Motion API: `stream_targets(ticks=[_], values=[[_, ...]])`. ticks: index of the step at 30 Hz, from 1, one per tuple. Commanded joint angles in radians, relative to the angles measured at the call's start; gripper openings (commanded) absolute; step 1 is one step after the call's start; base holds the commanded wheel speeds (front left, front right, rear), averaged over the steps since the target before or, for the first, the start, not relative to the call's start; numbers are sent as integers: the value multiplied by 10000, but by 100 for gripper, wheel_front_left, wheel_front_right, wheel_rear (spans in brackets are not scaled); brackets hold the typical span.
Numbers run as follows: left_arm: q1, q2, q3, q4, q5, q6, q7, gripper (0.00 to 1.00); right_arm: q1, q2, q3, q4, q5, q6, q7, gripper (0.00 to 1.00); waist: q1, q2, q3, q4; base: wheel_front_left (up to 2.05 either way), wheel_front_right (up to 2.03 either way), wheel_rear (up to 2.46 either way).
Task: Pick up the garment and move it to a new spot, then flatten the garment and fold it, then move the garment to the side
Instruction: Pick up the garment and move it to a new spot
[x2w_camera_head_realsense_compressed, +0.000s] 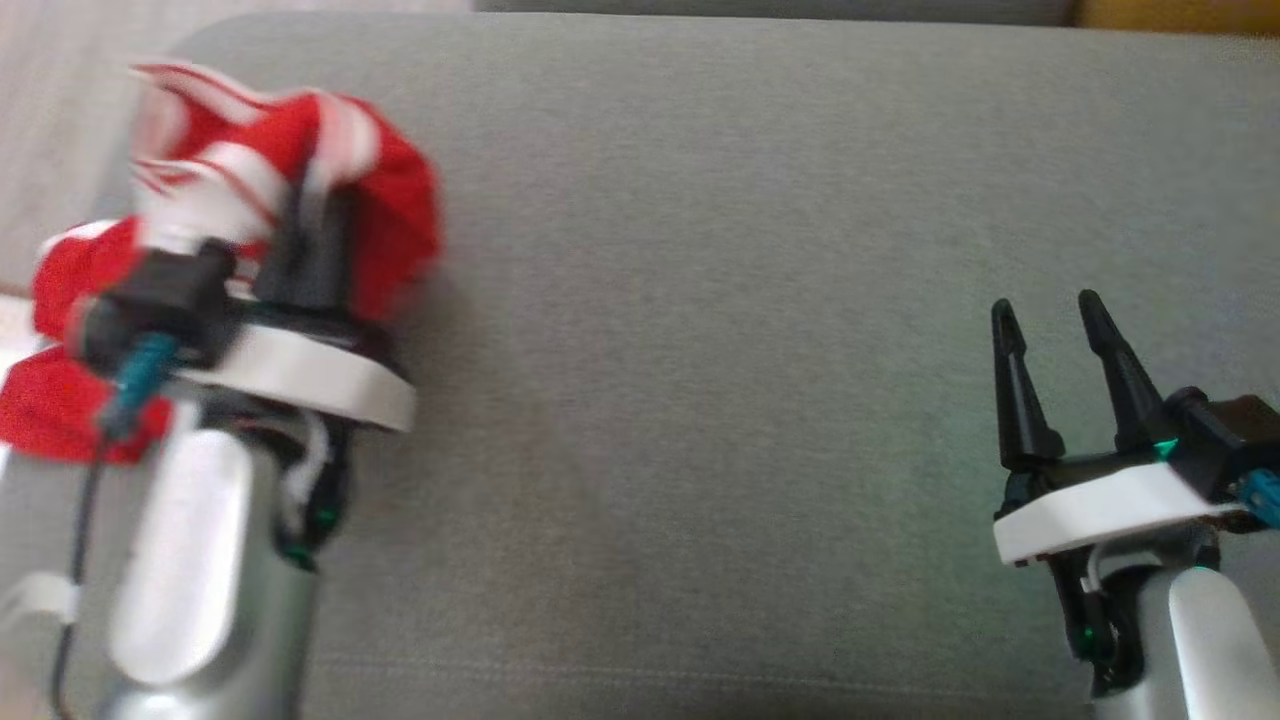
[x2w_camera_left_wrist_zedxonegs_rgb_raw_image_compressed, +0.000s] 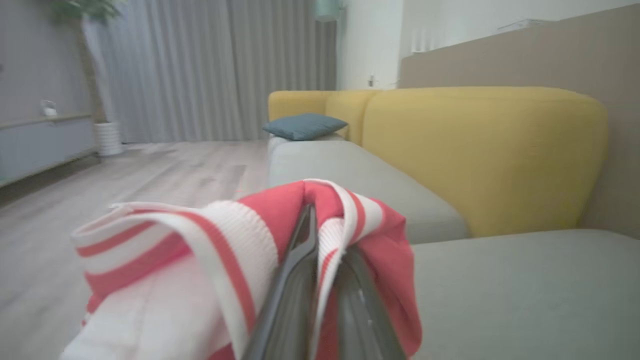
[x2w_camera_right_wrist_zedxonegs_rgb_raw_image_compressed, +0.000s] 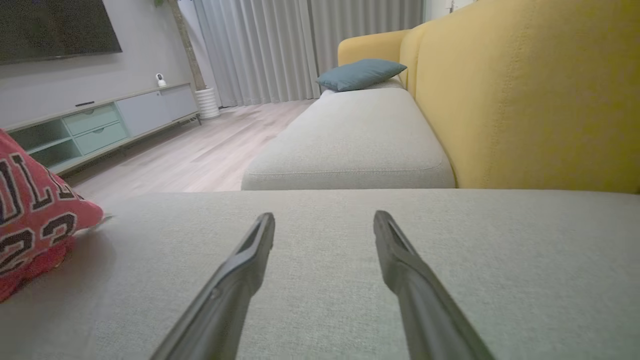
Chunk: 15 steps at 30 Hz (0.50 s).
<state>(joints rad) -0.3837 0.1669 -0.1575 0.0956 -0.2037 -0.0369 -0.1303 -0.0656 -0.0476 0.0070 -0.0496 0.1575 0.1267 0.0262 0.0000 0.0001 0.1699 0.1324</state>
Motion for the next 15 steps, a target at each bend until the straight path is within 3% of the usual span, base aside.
stream_targets(ticks=[1,7,15], values=[[-315,-48,-17,-574,-38,-108,264,0,-139,-27,268,-377,76,40,-111,100,0,-1,154,-593,0,0,0],[-504,-648,-1345,-475,-63,-450,668,0,-436,-27,483,-349,275,40,-267,100,0,-1,661,-1848,0,0,0],[-1707,-999,-2881,784,97,-709,688,0,-680,-26,677,-149,629,40,-646,100,0,-1,1478,-3541,0,0,0]])
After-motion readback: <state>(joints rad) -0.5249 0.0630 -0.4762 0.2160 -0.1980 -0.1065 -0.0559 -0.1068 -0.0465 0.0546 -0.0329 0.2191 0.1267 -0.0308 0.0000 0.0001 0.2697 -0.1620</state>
